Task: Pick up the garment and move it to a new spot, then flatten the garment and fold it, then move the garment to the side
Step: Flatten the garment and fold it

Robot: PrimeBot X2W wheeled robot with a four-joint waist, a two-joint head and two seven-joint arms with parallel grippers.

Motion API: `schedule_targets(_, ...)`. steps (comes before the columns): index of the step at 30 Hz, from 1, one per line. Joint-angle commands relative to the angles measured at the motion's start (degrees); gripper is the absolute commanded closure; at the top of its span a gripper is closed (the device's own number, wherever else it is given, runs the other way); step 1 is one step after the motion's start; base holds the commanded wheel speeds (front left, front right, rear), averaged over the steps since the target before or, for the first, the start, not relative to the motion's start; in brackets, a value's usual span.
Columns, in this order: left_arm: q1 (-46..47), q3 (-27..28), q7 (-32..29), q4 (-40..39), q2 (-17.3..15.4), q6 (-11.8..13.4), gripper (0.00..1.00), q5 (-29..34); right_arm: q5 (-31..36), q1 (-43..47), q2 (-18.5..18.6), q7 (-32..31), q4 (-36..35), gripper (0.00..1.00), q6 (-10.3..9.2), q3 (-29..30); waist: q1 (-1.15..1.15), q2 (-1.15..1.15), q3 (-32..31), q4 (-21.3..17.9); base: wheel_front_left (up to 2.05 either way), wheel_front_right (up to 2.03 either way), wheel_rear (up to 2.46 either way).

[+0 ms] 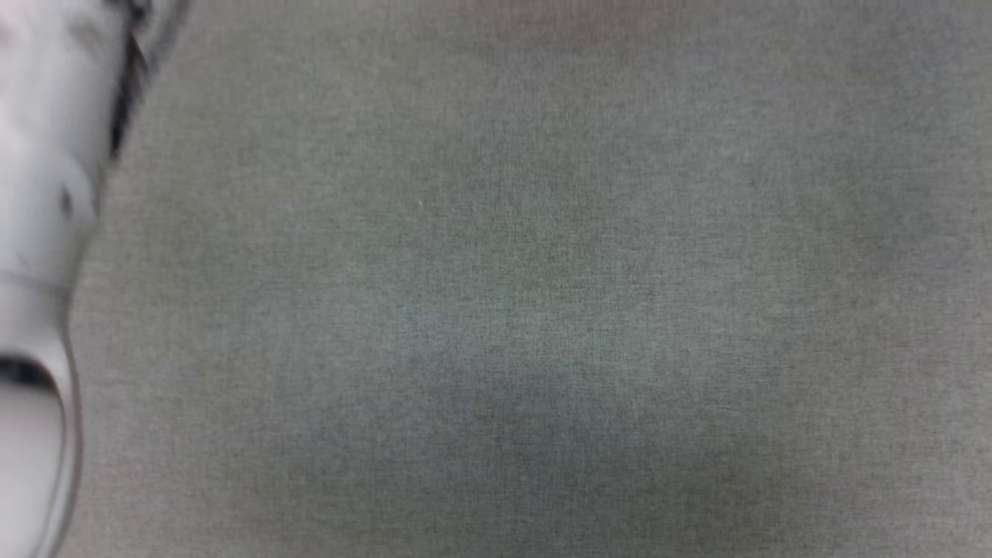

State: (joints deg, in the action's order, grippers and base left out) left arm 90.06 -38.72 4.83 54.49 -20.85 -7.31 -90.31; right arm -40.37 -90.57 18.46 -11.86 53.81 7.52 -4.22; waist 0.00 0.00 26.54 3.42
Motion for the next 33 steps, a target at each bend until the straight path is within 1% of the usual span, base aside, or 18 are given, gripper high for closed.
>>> schedule_targets(1,-4.92,0.13,-0.67,-3.00,-1.74,-0.23,1.00,-1.09,-1.81,4.45,1.28,-1.73,-2.76,1.00,-0.07,-1.78,0.00,0.00,-2.12,0.32,0.00,0.00,0.00)
schedule_targets(2,-7.67,0.22,-1.46,-4.99,-2.71,-0.23,1.00,-1.69,-3.18,7.16,1.50,-2.92,-4.58,1.00,-0.07,-2.79,0.00,0.00,-2.88,0.27,0.00,0.00,0.00)
schedule_targets(7,-23.00,-0.38,-5.63,-13.83,-7.42,-0.25,1.00,-4.97,-9.07,23.00,5.34,-8.95,-15.42,1.00,-0.07,-7.40,0.00,0.00,-7.19,0.19,0.00,0.00,0.00)
schedule_targets(8,-23.00,-0.38,-5.63,-13.83,-7.42,-0.25,1.00,-4.97,-9.07,23.00,5.34,-8.95,-15.42,1.00,-0.07,-7.40,0.00,0.00,-7.19,0.19,0.00,0.00,0.00)
schedule_targets(11,-32.70,-0.69,-6.25,-18.86,-10.02,-0.25,1.00,-6.65,-12.81,33.00,7.60,-11.87,-22.08,1.00,-0.07,-8.31,0.00,0.00,-9.63,0.16,0.00,0.00,0.00)
schedule_targets(13,-38.77,-0.85,-5.13,-22.20,-11.49,-0.26,1.00,-7.50,-15.06,39.93,9.21,-13.78,-26.15,1.00,-0.07,-7.98,0.00,0.00,-11.08,0.34,0.00,0.00,0.00)
schedule_targets(15,-44.87,-2.25,-4.16,-25.54,-12.54,-0.03,1.00,-6.97,-16.67,46.88,10.57,-15.01,-30.21,1.00,-0.07,-6.78,0.00,0.00,-12.63,0.62,0.00,0.00,0.00)
schedule_targets(17,-50.19,-2.45,-2.36,-29.18,-13.54,1.19,1.00,-7.64,-17.99,53.19,11.16,-16.03,-34.18,1.00,-0.06,-5.56,0.00,0.00,-13.81,0.58,0.00,0.00,0.00)
schedule_targets(20,-57.83,-2.05,0.59,-35.03,-15.82,2.87,1.00,-8.72,-18.08,61.71,11.95,-17.35,-39.45,1.00,-0.07,-3.25,0.00,0.00,-14.92,0.27,0.00,0.00,0.00)
schedule_targets(23,-64.03,-1.75,3.27,-40.66,-18.46,4.99,1.00,-9.27,-18.17,68.23,11.63,-18.99,-44.10,1.00,-0.07,-1.02,0.00,0.00,-15.43,0.02,0.00,0.00,0.00)
schedule_targets(27,-70.51,-1.06,5.95,-48.19,-21.58,7.32,1.00,-10.15,-17.53,74.90,10.79,-21.51,-49.24,1.00,-0.07,2.47,0.00,0.00,-15.74,-0.38,0.00,0.00,0.00)
schedule_targets(33,-79.06,0.31,8.76,-58.28,-26.67,11.03,1.00,-9.70,-16.27,82.62,8.76,-26.55,-56.74,1.00,-0.07,7.13,0.00,0.00,-15.46,-1.18,0.00,0.00,0.00)
